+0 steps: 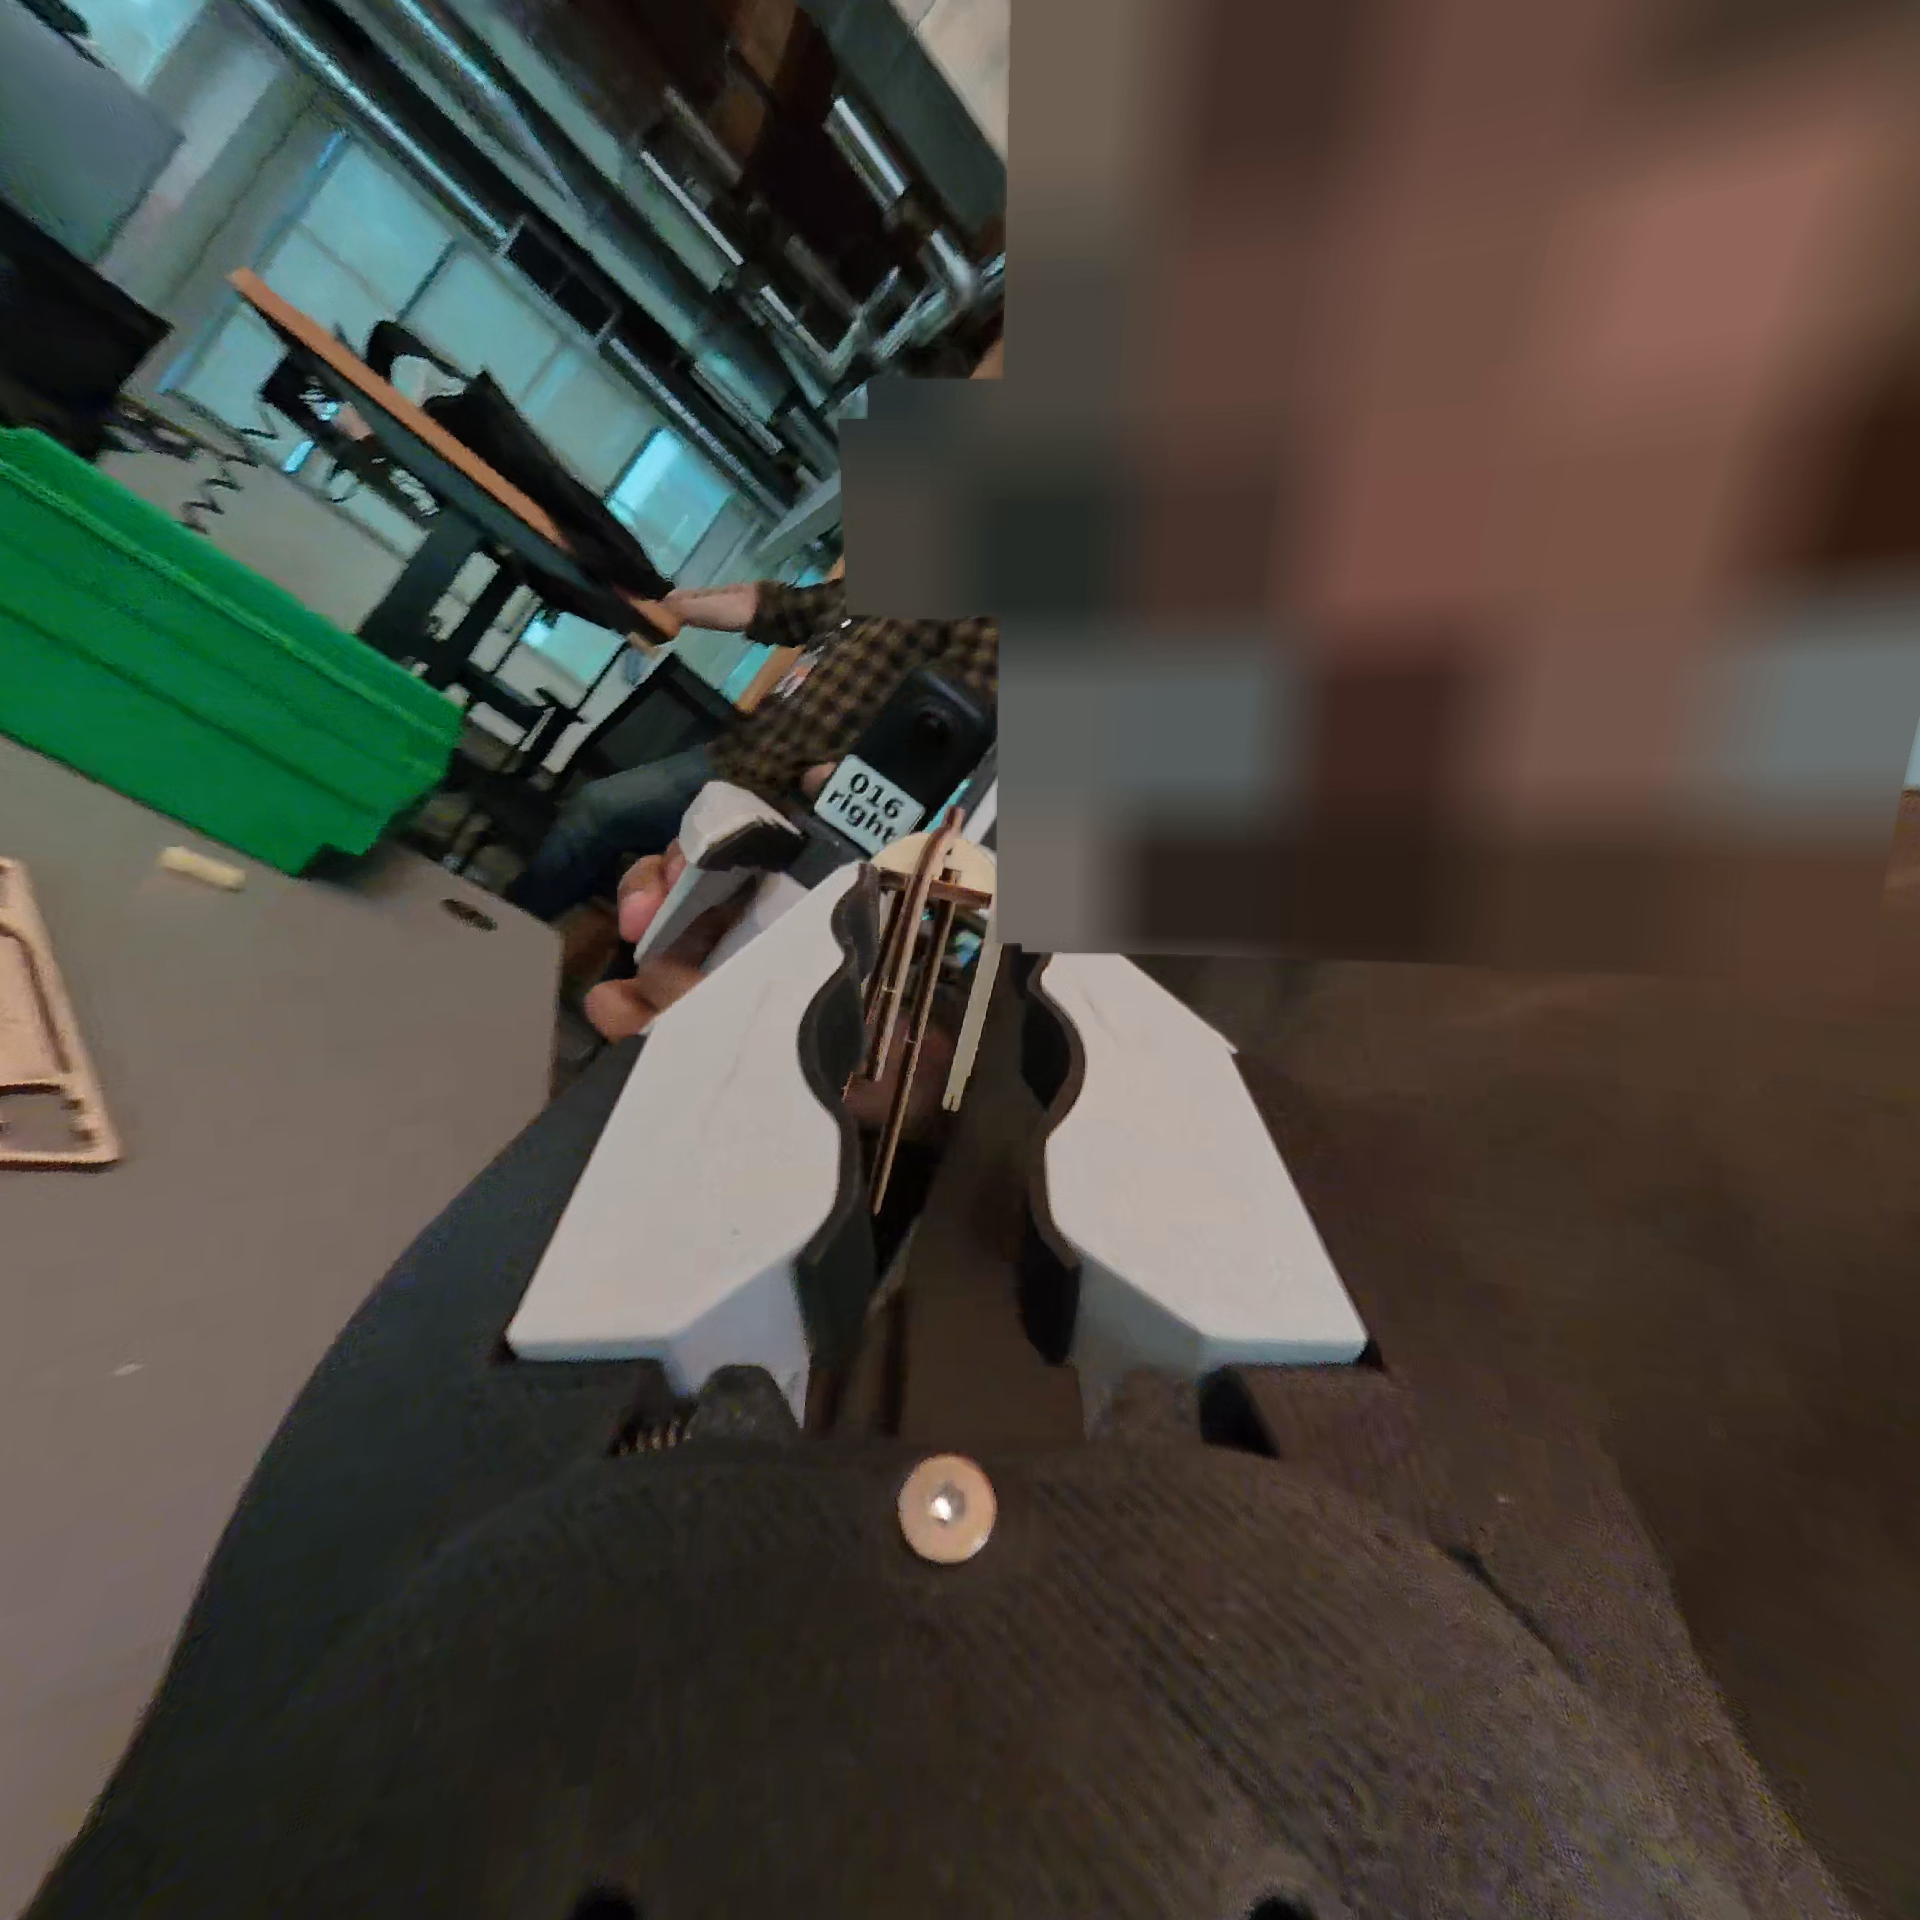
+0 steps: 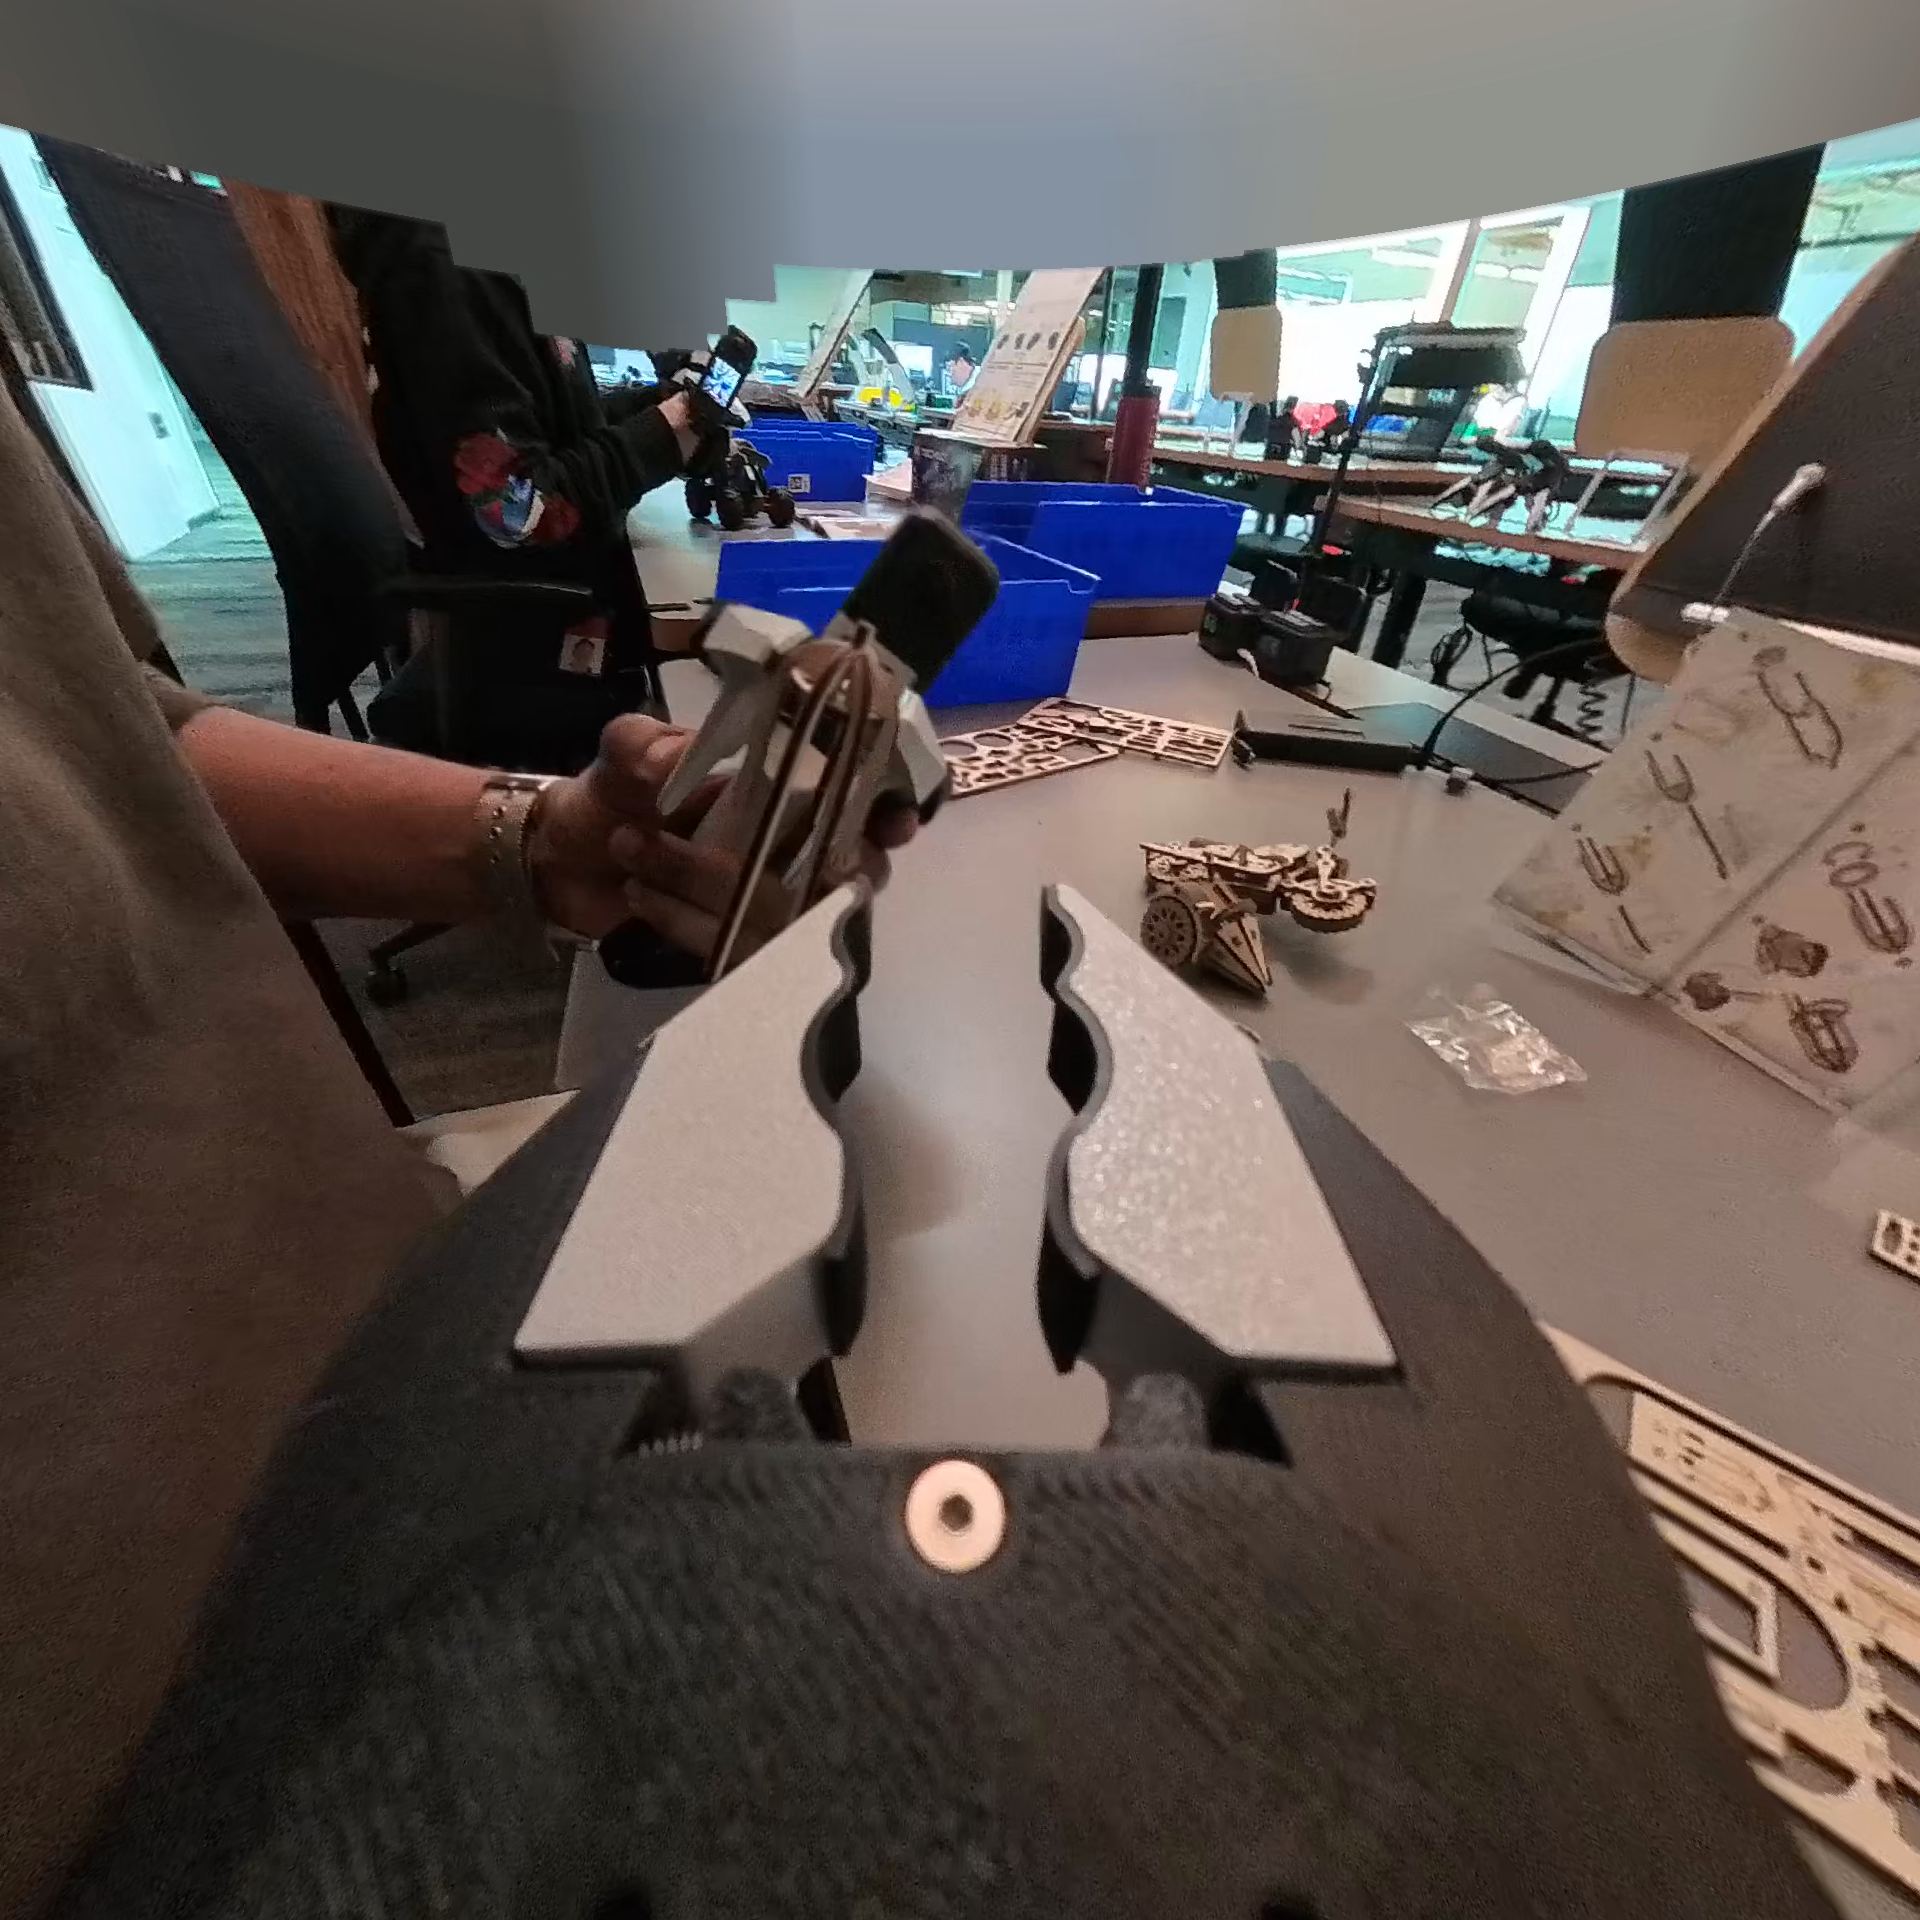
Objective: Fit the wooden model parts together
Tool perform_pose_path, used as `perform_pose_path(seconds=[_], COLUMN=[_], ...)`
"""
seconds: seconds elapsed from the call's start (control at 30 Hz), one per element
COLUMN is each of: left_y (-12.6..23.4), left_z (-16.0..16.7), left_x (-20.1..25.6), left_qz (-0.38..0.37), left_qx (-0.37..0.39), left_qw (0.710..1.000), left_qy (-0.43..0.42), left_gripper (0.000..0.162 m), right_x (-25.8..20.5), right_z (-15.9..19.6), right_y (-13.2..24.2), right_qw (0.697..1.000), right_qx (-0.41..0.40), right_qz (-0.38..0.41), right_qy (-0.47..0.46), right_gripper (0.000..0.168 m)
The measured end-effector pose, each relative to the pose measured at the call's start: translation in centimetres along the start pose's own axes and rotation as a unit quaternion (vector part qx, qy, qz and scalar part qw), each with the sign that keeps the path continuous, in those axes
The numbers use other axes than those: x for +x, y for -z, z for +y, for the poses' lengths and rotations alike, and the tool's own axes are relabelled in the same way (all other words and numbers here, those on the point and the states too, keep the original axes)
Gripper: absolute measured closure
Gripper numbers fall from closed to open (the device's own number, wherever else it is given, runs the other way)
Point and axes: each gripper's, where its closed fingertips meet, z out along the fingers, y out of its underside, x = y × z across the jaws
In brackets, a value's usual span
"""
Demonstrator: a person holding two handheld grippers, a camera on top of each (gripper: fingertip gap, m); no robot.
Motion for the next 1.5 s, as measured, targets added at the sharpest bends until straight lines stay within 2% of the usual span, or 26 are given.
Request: perform_pose_path(seconds=[0.13,0.27,0.37,0.5,0.67,0.8,0.93,1.03,1.3,1.5], left_y=[0.9,3.1,4.7,5.7,5.4,5.6,6.5,6.5,6.4,5.9], left_z=[-0.6,-3.3,-3.9,-4.3,-2.9,-0.6,1.0,2.2,4.3,6.4], left_x=[-0.5,-2.0,-5.8,-9.9,-12.6,-13.1,-13.3,-12.8,-12.7,-12.2], left_qz=[-0.025,-0.035,-0.128,-0.23,-0.284,-0.287,-0.282,-0.271,-0.28,-0.274], left_qx=[0.002,0.087,0.09,0.04,-0.072,-0.167,-0.19,-0.205,-0.26,-0.341], left_qw=[1.0,0.995,0.987,0.97,0.946,0.93,0.922,0.919,0.906,0.89], left_qy=[-0.015,0.02,0.041,0.073,0.137,0.155,0.184,0.198,0.181,0.128], left_gripper=[0.139,0.139,0.139,0.139,0.139,0.138,0.138,0.137,0.137,0.137], right_x=[1.1,2.9,4.6,7.0,8.0,7.3,5.7,4.0,2.7,2.9], right_z=[1.0,2.2,2.6,2.8,1.4,1.4,4.4,6.1,8.1,9.1], right_y=[-0.1,0.0,0.2,0.0,-1.3,-2.6,-3.8,-4.0,-4.3,-4.0], right_qw=[0.999,0.997,0.993,0.985,0.972,0.977,0.985,0.982,0.977,0.971], right_qx=[-0.013,-0.023,-0.013,0.004,0.03,0.001,-0.094,-0.142,-0.201,-0.228], right_qz=[0.011,0.025,0.033,0.031,-0.02,-0.053,-0.05,-0.05,-0.041,-0.048], right_qy=[-0.03,-0.068,-0.111,-0.171,-0.231,-0.209,-0.136,-0.117,-0.057,-0.053], right_gripper=[0.138,0.138,0.138,0.137,0.135,0.14,0.143,0.142,0.142,0.141])
